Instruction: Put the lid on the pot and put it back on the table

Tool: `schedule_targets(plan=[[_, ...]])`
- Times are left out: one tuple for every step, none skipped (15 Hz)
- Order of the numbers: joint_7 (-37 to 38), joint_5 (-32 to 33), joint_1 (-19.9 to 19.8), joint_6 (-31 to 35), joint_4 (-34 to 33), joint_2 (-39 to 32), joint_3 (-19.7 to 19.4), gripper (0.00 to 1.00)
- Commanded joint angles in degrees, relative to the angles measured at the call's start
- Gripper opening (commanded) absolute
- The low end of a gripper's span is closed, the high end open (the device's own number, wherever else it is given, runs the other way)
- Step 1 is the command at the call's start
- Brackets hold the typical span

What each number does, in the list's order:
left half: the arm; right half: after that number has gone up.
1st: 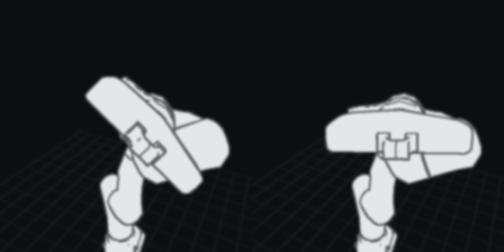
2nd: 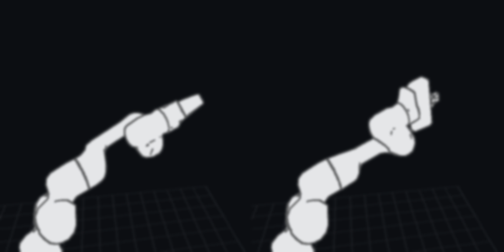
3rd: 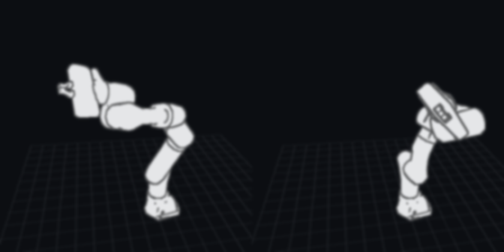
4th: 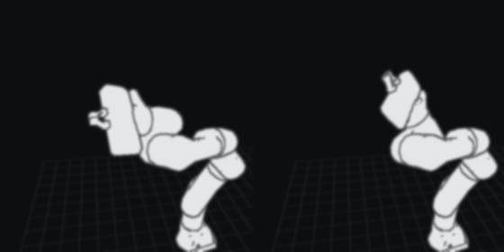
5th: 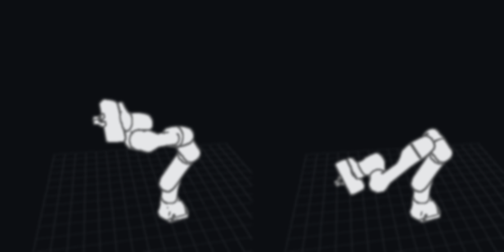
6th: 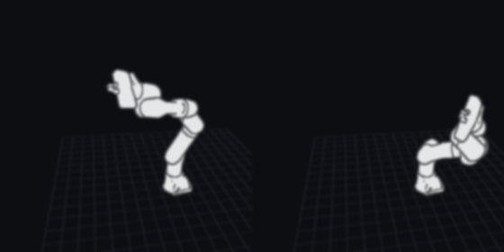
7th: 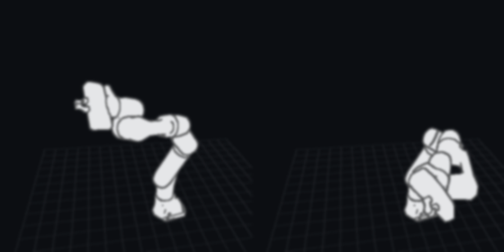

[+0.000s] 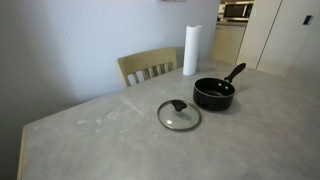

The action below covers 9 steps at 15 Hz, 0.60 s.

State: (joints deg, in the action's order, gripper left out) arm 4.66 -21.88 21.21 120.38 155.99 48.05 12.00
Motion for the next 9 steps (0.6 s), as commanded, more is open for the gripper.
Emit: schedule_targets(plan=[[-0.22,-0.22,-0.39,-0.29,-0.15,0.06,0.26,1.00],[0.05,-0.58,-0.38,0.55,0.08,0.03,0.43,1.00],[-0.09,-0.42,-1.03,1.41,0.23,-0.24,0.03,1.00],[0.32,-0.35,-1.46,2.10,0.32,-0.38,0.15,1.00],[1.07,-0.51,-2.15,3.56,0.50,-0.66,0.22,1.00],[2.05,-0.49,-2.95,5.10,0.63,-0.95,0.31,1.00],[2.58,-0.74,-3.88,7.09,0.92,-1.50,-0.33,1.00],[3.49,-0.85,-4.59,8.94,1.07,-2.04,-0.57,1.00],[4.35,-0.93,-5.52,11.00,1.27,-2.84,-0.92,1.00]])
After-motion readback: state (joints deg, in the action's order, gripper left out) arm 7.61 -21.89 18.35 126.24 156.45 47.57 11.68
